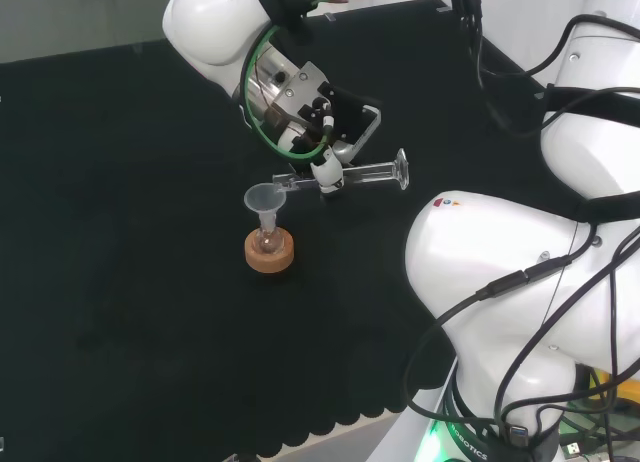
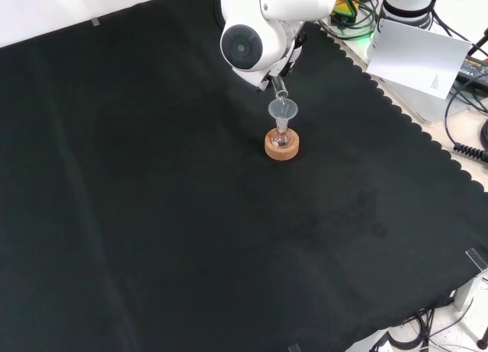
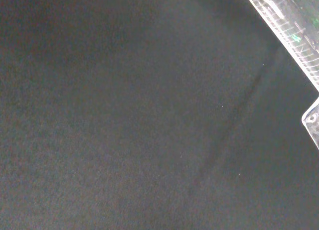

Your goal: Pour the water from the graduated cylinder into the round-bottom flask.

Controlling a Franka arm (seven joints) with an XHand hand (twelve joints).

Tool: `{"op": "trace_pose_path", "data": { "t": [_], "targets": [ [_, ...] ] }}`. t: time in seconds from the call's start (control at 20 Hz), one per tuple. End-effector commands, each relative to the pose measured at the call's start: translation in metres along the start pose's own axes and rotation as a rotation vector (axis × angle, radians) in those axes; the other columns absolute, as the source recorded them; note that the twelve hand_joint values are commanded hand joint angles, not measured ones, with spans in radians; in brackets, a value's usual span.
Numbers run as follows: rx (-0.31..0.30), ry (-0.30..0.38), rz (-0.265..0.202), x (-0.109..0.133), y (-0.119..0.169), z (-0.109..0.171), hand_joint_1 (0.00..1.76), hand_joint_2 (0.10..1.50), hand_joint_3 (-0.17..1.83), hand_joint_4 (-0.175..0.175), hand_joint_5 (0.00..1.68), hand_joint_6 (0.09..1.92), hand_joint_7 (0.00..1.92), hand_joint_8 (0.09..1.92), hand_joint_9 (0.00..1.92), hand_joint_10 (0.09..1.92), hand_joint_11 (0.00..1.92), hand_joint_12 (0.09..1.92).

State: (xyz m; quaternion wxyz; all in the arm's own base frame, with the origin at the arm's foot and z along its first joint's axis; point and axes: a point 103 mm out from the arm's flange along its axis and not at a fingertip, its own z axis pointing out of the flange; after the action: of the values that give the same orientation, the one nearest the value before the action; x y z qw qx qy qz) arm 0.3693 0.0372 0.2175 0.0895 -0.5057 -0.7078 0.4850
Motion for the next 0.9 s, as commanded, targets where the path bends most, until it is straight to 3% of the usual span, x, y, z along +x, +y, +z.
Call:
{"op": "trace_pose_path", "data": {
  "t": [0.05, 0.9],
  "targets": [
    [0.007, -0.004, 0.000, 0.0010, -0.0001, -0.0007, 1.26, 1.11, 0.00, -0.175, 0.98, 1.01, 1.01, 0.98, 1.40, 0.11, 1.20, 0.76],
    [0.031, -0.041, 0.023, 0.0015, -0.0020, -0.0058, 1.26, 1.11, 0.00, -0.175, 0.98, 1.01, 1.01, 0.99, 1.40, 0.10, 1.20, 0.76]
  ]
}}
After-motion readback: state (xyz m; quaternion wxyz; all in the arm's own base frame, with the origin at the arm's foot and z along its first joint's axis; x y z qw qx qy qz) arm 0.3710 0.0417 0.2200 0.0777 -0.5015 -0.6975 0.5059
